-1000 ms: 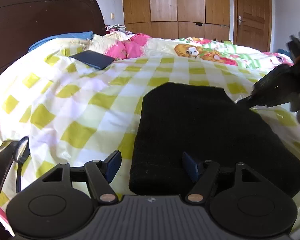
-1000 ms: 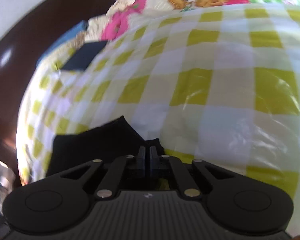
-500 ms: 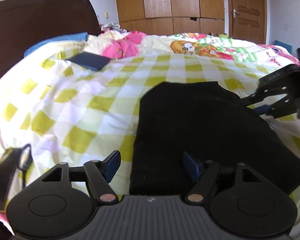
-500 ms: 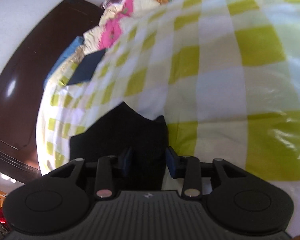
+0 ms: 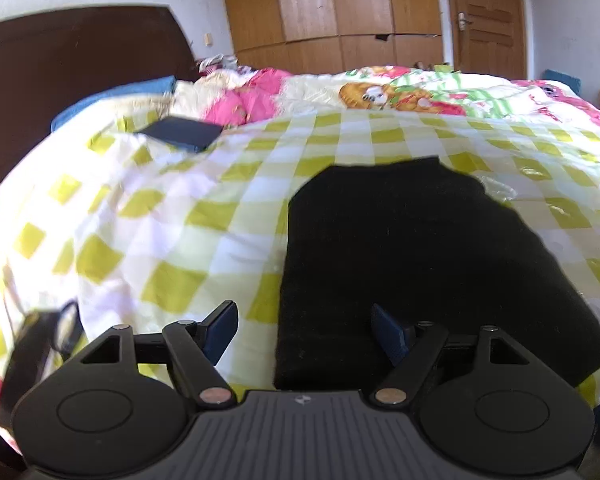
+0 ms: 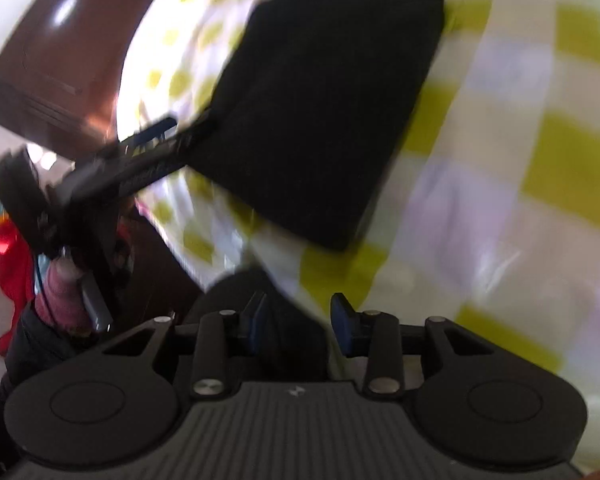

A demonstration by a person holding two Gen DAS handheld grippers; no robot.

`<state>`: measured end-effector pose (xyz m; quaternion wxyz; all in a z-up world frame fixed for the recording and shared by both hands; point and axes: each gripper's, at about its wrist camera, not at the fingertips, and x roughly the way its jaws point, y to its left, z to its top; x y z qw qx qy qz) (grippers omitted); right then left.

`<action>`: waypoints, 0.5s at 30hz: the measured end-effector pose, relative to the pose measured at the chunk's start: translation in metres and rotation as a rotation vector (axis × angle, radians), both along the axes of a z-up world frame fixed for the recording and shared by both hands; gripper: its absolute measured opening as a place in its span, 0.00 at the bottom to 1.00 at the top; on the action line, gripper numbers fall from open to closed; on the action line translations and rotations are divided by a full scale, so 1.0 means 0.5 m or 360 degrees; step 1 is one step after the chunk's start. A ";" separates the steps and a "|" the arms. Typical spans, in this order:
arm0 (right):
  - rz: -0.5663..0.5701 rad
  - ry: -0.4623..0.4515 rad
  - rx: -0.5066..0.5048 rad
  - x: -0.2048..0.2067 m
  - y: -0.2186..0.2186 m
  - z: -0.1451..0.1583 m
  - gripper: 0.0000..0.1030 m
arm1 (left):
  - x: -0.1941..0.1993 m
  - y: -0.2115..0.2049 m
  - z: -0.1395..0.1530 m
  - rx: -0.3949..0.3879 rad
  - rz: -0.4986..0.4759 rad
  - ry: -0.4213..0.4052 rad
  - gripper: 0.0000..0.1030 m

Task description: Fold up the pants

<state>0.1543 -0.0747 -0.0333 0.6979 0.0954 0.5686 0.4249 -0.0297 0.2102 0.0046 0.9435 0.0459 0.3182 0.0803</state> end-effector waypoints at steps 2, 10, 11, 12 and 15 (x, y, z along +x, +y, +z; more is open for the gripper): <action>-0.0113 -0.0070 0.0105 0.034 -0.028 0.037 0.41 | -0.005 0.003 0.025 0.0005 -0.0031 -0.0036 0.84; -0.0353 -0.0012 0.0159 0.159 0.005 -0.007 0.59 | 0.049 0.050 0.023 -0.0261 -0.0141 0.0023 0.87; -0.0392 0.0018 0.0151 0.174 0.005 -0.019 0.65 | 0.062 0.058 0.003 -0.0317 -0.0141 0.0078 0.87; -0.0411 0.0053 0.0166 0.182 0.011 -0.029 0.68 | 0.073 0.063 -0.019 -0.0368 -0.0148 0.0142 0.88; -0.0400 0.0061 0.0190 0.191 0.032 -0.046 0.71 | 0.088 0.080 -0.058 -0.0500 -0.0157 0.0188 0.98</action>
